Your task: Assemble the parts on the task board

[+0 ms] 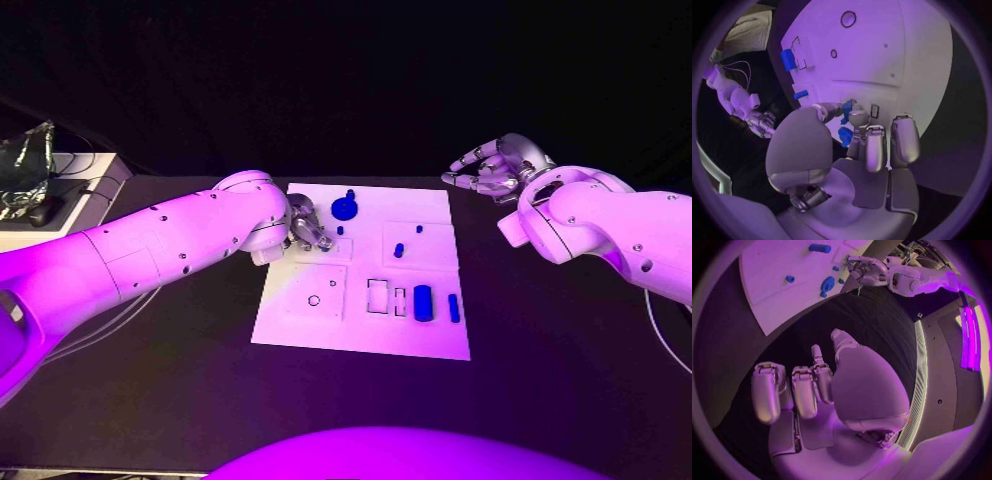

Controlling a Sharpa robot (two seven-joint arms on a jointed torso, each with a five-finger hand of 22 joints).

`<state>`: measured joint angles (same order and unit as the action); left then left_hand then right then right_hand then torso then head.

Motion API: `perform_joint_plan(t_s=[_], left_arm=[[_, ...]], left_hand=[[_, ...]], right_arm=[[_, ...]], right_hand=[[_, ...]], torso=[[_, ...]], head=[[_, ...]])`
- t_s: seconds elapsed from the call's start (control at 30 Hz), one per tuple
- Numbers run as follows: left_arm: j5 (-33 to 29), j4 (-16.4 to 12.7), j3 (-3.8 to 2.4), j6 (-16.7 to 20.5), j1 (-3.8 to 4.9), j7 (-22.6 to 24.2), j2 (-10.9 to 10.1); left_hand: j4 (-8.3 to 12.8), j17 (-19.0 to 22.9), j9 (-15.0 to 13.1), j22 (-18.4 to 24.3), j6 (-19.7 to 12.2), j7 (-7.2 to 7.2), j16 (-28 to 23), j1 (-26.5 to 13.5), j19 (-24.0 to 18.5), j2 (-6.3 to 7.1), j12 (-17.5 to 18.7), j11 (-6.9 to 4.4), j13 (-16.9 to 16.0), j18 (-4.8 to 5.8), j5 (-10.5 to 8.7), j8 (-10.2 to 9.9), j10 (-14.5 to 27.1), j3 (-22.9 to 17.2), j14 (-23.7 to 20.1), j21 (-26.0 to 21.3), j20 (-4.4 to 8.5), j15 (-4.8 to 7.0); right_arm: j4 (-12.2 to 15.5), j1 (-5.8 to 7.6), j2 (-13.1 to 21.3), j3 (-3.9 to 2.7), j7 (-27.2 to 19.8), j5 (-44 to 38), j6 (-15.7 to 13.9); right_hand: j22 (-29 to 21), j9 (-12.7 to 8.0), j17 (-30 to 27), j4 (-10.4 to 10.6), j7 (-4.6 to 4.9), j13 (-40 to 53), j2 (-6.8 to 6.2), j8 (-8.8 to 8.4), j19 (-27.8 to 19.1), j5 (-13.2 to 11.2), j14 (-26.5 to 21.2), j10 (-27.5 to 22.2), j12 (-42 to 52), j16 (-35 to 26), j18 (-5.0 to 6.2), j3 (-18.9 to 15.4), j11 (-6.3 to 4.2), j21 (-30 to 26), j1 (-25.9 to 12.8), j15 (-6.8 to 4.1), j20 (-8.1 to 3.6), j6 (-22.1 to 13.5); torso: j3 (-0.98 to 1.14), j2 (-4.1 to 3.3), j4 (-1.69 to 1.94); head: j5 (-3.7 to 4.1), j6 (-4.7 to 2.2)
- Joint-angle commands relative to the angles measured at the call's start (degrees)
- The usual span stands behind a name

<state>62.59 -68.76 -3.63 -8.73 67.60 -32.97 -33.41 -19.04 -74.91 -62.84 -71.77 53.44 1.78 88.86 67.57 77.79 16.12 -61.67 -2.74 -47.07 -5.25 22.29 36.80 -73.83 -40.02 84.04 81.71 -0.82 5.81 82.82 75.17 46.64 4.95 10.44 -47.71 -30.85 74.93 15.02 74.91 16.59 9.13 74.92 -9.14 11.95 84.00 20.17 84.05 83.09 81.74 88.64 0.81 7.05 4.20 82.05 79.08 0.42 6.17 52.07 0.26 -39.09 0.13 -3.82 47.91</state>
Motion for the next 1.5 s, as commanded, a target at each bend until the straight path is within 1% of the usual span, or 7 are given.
perform_joint_plan(t_s=[0.03, 0.43, 0.9, 1.07, 1.17, 1.27, 1.5], left_arm=[[1.3, 0.2, 0.17, -0.8, -0.22, -1.4, -0.2], [1.2, 0.1, 0.18, -1.4, -0.22, -1.4, -0.4], [1.6, 0.1, 0.20, -1.7, -0.22, -1.4, -0.4], [1.1, 0.2, 0.21, -1.5, -0.22, -1.3, -0.2], [0.7, 0.2, 0.21, -1.4, -0.22, -1.2, -0.2], [0.3, 0.3, 0.22, -1.2, -0.22, -1.1, -0.1], [-0.1, 0.4, 0.24, -1.3, -0.22, -1.0, -0.1]], left_hand=[[12.9, -12.6, -0.1, -0.1, 0.4, -0.06, -0.1, 0.1, 0.0, -0.78, 0.3, 0.33, -0.1, 1.10, 0.19, 0.2, -0.2, -12.8, 5.3, 0.1, -0.34, -0.41], [13.0, -12.7, -0.2, 0.0, 0.4, -0.01, -0.1, -0.3, 0.0, -0.74, 0.4, 0.39, 0.1, 1.07, 0.07, 0.2, -0.2, -12.8, 5.3, 0.0, -0.35, -0.45], [13.0, -12.7, -0.2, 0.0, 0.4, 0.00, -0.1, -0.4, 0.0, -0.76, 0.5, 0.40, 0.2, 1.08, 0.04, 0.2, -0.2, -12.9, 5.3, 0.1, -0.36, -0.46], [12.9, -12.5, -0.4, 0.1, 0.3, -0.03, -0.2, -1.8, -0.1, -0.38, 1.1, 0.44, 1.1, 1.07, -0.49, 0.1, 0.0, -12.5, 5.2, 0.0, -0.47, -0.56], [12.4, -12.4, -0.5, 0.1, 0.4, -0.24, -0.2, -3.1, -0.2, -0.39, 1.2, 0.35, 1.3, 1.05, -0.77, 0.0, -0.1, -11.4, 5.2, -0.1, -0.52, -0.52], [11.4, -12.3, -0.4, 0.2, 0.8, -0.59, -0.3, -4.6, -0.3, -0.73, 1.3, 0.14, 1.6, 1.04, -1.00, -0.3, -0.1, -8.7, 5.2, -0.2, -0.44, -0.35], [10.3, -12.1, -0.3, 0.3, 1.3, -0.73, -0.4, -5.8, -0.3, -0.79, 1.4, 0.04, 1.8, 1.02, -1.13, -0.7, 0.1, -5.1, 5.1, -0.4, -0.30, -0.23]], right_arm=[[0.0, -0.02, 0.0, -0.02, -0.6, -0.3, 0.8], [0.0, -0.02, 0.0, -0.02, -0.6, -0.3, 0.8], [0.1, -0.02, 0.1, -0.02, -0.6, -0.3, 0.8], [0.1, -0.02, 0.1, -0.02, -0.6, -0.3, 0.8], [0.1, -0.02, 0.1, -0.02, -0.6, -0.3, 0.8], [0.1, -0.02, 0.1, -0.02, -0.6, -0.3, 0.7], [0.1, -0.02, 0.1, -0.02, -0.6, -0.3, 0.8]], right_hand=[[9.6, 0.1, 9.4, 0.0, -0.08, 7.0, 0.03, 0.29, 2.6, 0.3, 4.6, -0.4, -0.4, -0.3, 1.16, 0.2, 0.00, -0.3, -0.4, -0.51, -0.42, -0.4], [9.6, 0.1, 9.4, 0.0, -0.08, 7.0, 0.03, 0.29, 2.6, 0.3, 4.6, -0.4, -0.4, -0.3, 1.16, 0.2, 0.00, -0.3, -0.4, -0.51, -0.42, -0.4], [9.6, 0.1, 9.4, 0.0, -0.08, 7.0, 0.03, 0.29, 2.6, 0.3, 4.6, -0.4, -0.4, -0.3, 1.16, 0.2, 0.00, -0.3, -0.4, -0.51, -0.42, -0.4], [9.5, 0.2, 9.3, 0.0, -0.09, 6.9, -0.05, 0.56, 2.6, 0.3, 4.6, -0.5, -0.4, -0.3, 1.19, 0.3, -0.01, -0.5, -0.5, -0.53, -0.44, -0.6], [9.5, 0.2, 9.3, 0.0, -0.09, 6.9, -0.05, 0.56, 2.6, 0.3, 4.6, -0.5, -0.4, -0.3, 1.19, 0.3, -0.01, -0.5, -0.5, -0.53, -0.44, -0.6], [9.5, 0.2, 9.3, 0.0, -0.09, 6.9, -0.05, 0.56, 2.6, 0.3, 4.6, -0.5, -0.4, -0.3, 1.19, 0.3, -0.01, -0.5, -0.5, -0.53, -0.44, -0.6], [9.5, 0.2, 9.2, 0.0, -0.09, 6.9, -0.07, 0.60, 2.5, 0.3, 4.6, -0.5, -0.4, -0.4, 1.20, 0.3, -0.01, -0.5, -0.6, -0.53, -0.44, -0.6]], torso=[[0.01, -0.02, -0.01], [0.12, 0.00, -0.04], [0.07, -0.03, -0.04], [0.07, -0.04, -0.04], [0.08, -0.04, -0.06], [0.06, -0.05, -0.03], [0.08, -0.01, -0.01]], head=[[-0.03, 0.07], [-0.03, 0.12], [-0.03, 0.11], [-0.04, 0.04], [-0.03, 0.07], [0.01, 0.10], [-0.05, 0.24]])
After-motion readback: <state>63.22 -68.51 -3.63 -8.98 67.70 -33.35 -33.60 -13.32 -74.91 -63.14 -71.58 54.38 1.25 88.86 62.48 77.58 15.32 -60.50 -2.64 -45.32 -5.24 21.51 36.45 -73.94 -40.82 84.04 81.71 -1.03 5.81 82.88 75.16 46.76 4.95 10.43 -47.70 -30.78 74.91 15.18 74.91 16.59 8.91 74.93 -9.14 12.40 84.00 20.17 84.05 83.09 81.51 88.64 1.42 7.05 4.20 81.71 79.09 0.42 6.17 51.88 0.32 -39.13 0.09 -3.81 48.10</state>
